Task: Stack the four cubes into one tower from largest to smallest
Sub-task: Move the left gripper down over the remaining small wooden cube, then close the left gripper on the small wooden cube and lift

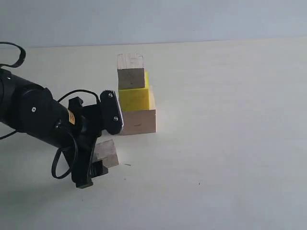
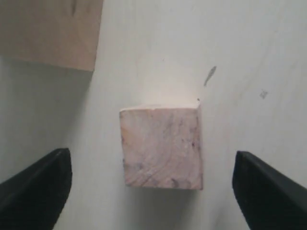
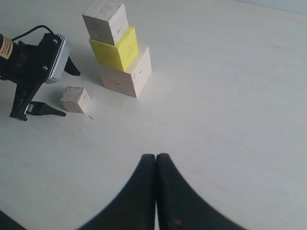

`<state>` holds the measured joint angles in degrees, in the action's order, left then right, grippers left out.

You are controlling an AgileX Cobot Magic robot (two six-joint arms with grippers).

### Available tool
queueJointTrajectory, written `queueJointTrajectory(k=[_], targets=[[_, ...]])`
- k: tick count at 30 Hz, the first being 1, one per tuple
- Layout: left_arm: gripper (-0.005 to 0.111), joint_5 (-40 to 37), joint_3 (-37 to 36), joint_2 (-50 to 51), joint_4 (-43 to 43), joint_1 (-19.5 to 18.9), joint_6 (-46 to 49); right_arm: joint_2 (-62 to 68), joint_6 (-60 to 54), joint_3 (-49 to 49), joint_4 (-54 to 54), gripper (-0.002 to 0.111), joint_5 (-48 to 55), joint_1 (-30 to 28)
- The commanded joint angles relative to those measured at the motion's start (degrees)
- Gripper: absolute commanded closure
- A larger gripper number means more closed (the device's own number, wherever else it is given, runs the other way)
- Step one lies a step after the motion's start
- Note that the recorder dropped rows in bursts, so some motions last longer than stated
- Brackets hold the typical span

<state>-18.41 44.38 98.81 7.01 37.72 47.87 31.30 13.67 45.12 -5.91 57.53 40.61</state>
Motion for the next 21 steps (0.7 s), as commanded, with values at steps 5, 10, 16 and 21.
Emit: queueJointTrajectory(k=[5, 10, 16, 21], targets=[[0.022, 0.81, -0.21, 0.20, 1.45, -1.24, -0.08, 0.12, -0.13, -0.22, -0.31, 0.108, -0.31, 0.06], [0.031, 1.67, -0.21, 1.38, 2.79, -1.24, -0.08, 0.12, -0.13, -0.22, -0.31, 0.108, -0.31, 0.06], [0.032, 2.45, -0.21, 2.11, 2.79, -1.24, -0.08, 0.12, -0.13, -0.22, -0.31, 0.108, -0.31, 0.06], [0.032, 2.87, -0.21, 2.24, 2.79, -1.24, -0.08, 0.12, -0.13, -0.22, -0.31, 0.108, -0.31, 0.06]])
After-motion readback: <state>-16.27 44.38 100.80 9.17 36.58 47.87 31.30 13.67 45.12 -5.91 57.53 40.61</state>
